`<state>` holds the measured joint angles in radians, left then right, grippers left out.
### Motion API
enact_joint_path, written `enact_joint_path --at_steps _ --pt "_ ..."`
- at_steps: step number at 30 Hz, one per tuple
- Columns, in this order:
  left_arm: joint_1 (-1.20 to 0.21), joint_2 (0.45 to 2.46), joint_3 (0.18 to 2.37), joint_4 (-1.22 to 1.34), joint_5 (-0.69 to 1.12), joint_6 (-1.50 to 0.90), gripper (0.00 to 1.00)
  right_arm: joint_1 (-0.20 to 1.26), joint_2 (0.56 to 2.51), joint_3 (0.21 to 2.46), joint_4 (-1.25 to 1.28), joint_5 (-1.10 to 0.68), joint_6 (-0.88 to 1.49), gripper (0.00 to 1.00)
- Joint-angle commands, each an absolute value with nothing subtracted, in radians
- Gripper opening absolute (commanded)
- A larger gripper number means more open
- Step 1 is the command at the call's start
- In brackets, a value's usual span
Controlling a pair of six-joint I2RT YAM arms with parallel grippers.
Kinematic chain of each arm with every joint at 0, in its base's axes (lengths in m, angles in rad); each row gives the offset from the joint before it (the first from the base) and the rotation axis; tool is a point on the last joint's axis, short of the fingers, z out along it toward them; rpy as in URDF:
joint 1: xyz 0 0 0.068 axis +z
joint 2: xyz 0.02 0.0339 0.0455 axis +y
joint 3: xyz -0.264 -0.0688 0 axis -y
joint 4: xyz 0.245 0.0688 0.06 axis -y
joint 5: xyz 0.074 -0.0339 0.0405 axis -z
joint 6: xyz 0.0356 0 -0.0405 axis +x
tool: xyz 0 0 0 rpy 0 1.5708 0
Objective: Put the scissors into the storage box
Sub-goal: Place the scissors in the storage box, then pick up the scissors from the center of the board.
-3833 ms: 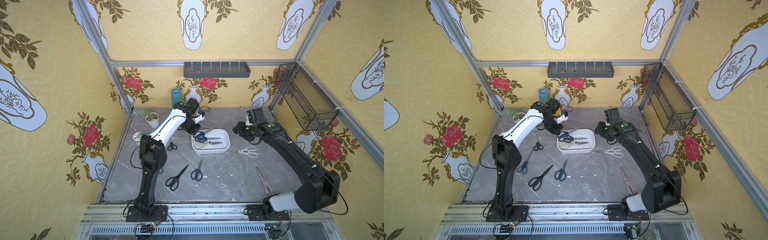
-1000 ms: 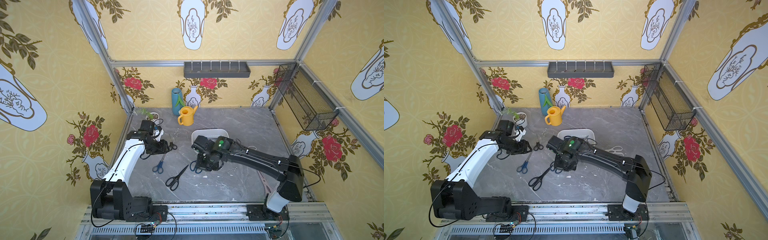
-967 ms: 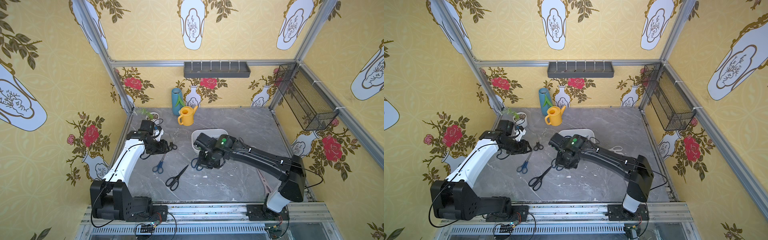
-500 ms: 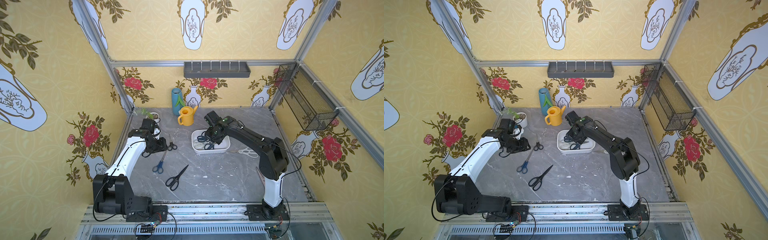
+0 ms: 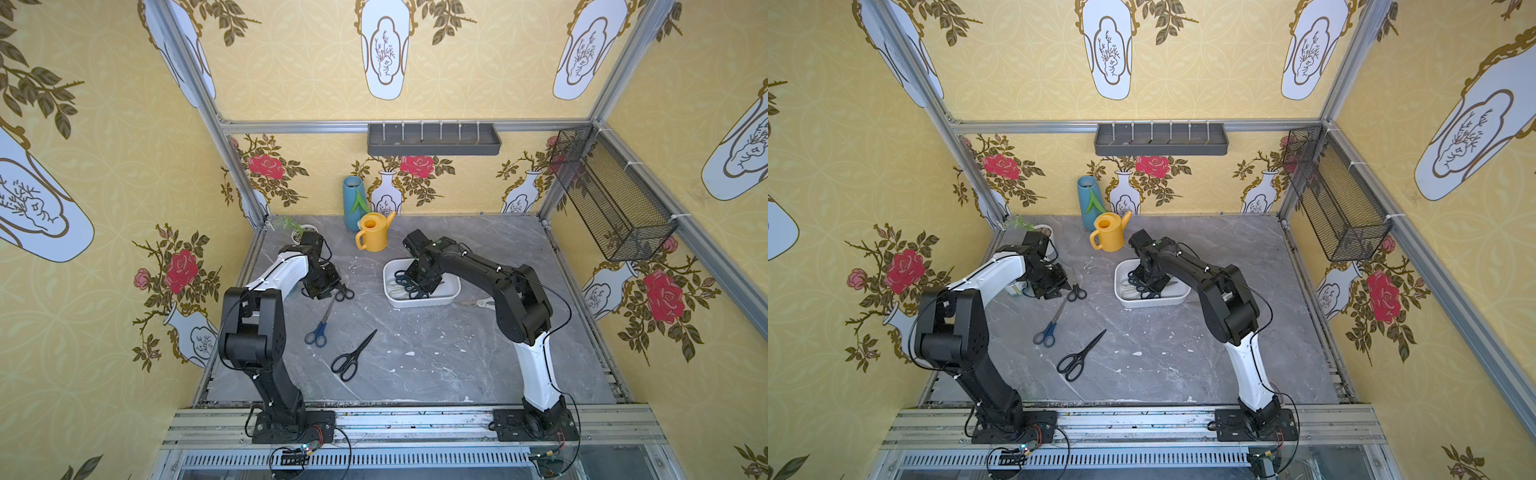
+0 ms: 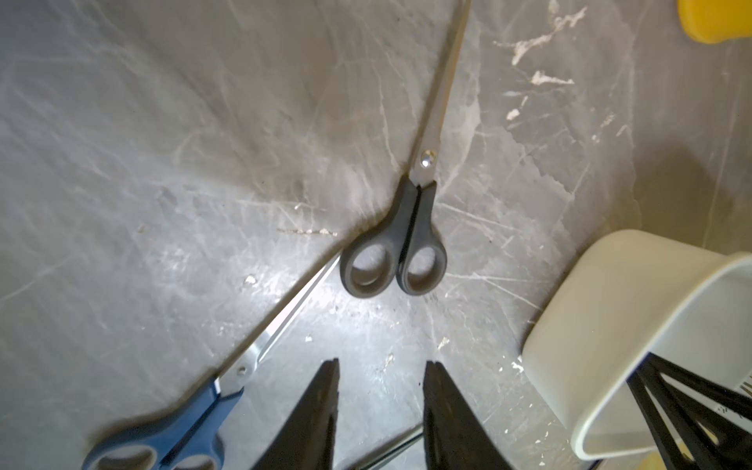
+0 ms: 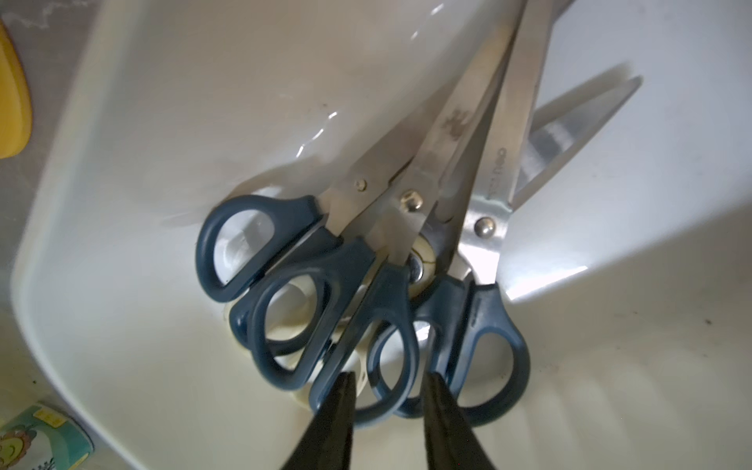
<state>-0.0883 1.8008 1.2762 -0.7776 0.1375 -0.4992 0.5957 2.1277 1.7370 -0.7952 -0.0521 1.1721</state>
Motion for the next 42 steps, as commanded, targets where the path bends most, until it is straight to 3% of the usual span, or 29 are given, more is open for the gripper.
enact_joint_path --at_steps 1,8,15,18,24,27,42 --pt "-0.089 1.845 1.288 -0.748 0.115 -0.529 0.35 0.597 2.035 1.722 -0.758 -0.049 1.102 0.4" --pt "-0.126 1.917 1.345 -0.724 0.073 -0.404 0.29 0.595 1.717 1.481 -0.605 -0.1 1.13 0.43" --pt "-0.176 1.88 1.345 -0.804 -0.027 0.281 0.34 0.584 1.468 1.164 -0.414 -0.11 1.298 0.43" --pt "-0.142 1.882 1.352 -0.839 -0.052 0.395 0.33 0.584 1.423 1.1 -0.352 -0.117 1.316 0.43" --pt "-0.137 1.981 1.481 -0.931 -0.004 0.377 0.27 0.589 1.435 1.1 -0.344 -0.144 1.295 0.44" --pt "-0.137 2.025 1.523 -0.962 0.036 0.355 0.3 0.591 1.44 1.105 -0.348 -0.144 1.289 0.44" --pt "-0.149 2.108 1.525 -0.924 -0.036 0.442 0.28 0.592 1.418 1.065 -0.346 -0.128 1.301 0.44"
